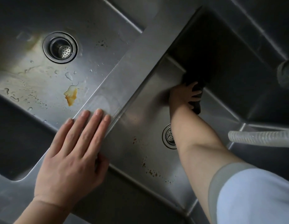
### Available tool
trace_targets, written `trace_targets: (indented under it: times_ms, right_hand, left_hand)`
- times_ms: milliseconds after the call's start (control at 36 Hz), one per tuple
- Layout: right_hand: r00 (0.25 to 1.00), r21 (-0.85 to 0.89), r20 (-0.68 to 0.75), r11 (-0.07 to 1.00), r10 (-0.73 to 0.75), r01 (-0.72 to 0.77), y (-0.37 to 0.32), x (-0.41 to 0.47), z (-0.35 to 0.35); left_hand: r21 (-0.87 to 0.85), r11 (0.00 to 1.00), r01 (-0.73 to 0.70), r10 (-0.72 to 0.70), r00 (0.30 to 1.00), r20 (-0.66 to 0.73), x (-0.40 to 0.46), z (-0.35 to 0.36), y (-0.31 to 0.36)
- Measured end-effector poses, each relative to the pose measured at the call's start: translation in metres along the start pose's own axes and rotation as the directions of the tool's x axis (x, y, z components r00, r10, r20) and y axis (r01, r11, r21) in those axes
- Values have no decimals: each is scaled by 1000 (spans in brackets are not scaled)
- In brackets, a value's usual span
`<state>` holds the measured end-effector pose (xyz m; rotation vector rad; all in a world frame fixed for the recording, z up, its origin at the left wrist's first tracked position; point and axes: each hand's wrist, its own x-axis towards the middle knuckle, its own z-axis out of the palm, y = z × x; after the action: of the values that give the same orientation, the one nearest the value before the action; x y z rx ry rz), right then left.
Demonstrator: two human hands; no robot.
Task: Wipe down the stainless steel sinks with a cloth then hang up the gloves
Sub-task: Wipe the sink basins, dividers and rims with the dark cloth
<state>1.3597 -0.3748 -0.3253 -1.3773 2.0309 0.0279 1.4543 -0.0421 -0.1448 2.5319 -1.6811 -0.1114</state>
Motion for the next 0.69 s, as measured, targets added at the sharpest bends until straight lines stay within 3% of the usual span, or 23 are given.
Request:
trace_targets:
  times_ms: [83,167,222,278,583,694]
  right_hand:
    - [982,-38,-141,990,129,-136,-26,-7,5]
    - [992,-209,-71,974,-102,85,-22,-8,17]
    - [947,-307,43,897,-320,317,-26,-13,27]
    - [891,-298,149,839,-429,454,-42,-16,33]
    - [820,-224,171,789,-546,572,-28,-9,32]
    - [736,-271,201,685,-646,676,29,-60,50]
  left_hand:
    - [8,1000,-1,1,1000,6,0,-1,1]
    - [18,1000,3,-3,1000,15,0,-1,1]
    - [29,1000,4,-5,1000,19,0,0,1]
    - [38,999,6,-7,1000,22,-1,0,1]
    - [80,997,19,-25,997,69,-1,-4,3]
    - [77,997,32,-37,997,69,1,-5,5]
